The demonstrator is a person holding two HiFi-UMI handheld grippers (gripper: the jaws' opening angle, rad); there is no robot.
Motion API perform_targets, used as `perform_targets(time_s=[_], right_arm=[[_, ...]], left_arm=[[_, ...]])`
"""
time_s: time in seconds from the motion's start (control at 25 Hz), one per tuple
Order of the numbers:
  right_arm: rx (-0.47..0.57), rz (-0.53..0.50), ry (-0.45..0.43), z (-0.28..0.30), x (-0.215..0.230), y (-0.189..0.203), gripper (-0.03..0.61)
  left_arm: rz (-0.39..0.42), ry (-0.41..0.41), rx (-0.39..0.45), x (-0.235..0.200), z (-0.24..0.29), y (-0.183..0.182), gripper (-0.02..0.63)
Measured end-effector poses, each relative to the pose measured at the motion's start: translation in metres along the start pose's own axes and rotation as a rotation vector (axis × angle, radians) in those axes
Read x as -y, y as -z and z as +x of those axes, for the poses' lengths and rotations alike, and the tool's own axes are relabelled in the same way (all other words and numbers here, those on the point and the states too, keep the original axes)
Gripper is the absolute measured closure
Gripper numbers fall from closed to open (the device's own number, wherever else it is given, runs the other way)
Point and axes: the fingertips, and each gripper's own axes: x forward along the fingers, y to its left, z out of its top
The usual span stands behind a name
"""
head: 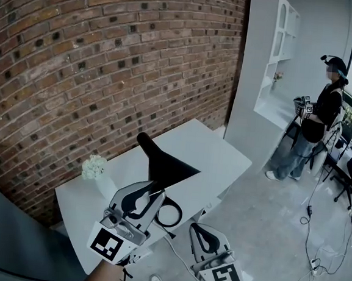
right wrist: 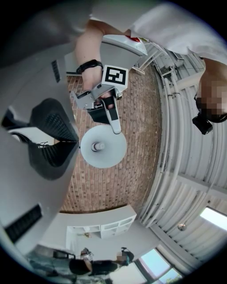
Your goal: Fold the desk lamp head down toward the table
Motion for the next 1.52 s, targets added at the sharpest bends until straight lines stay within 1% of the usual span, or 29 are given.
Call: perform_targets(time_s=[0.12, 0.24, 0.44, 0.76, 0.88, 1.04, 1.24, 1.52], right_arm=[[0.007, 0.015, -0.005, 0.001, -0.001, 0.002, 0.560], [-0.009, 0.003, -0.011, 0.001, 0.000, 0.006, 0.560], [-0.019, 0.011, -0.012, 0.000, -0.001, 0.005, 0.560], [0.004, 0.013, -0.033, -0.005, -0.004, 0.004, 0.560], [-0.003, 0.004, -0.034, -0.007, -0.004, 0.002, 0.560], [-0.012, 0.003, -0.027, -0.008, -0.004, 0.000, 0.560], [-0.017, 0.011, -0.034, -0.011, -0.005, 0.005, 0.560], [-0.025, 0.008, -0.035, -0.014, -0.004, 0.005, 0.560]], left_arm=[[-0.011, 0.015, -0.004, 0.005, -0.001, 0.004, 0.534], [-0.026, 0.019, -0.007, 0.008, -0.003, 0.009, 0.534], [-0.030, 0.023, -0.023, 0.012, -0.005, 0.014, 0.534], [-0.061, 0.029, -0.041, 0.016, -0.006, 0.019, 0.529], [-0.070, 0.034, -0.048, 0.017, -0.007, 0.019, 0.528], [-0.073, 0.038, -0.063, 0.019, -0.008, 0.023, 0.525], [-0.061, 0.045, -0.056, 0.022, -0.011, 0.027, 0.519], [-0.080, 0.053, -0.110, 0.028, -0.012, 0.037, 0.514]])
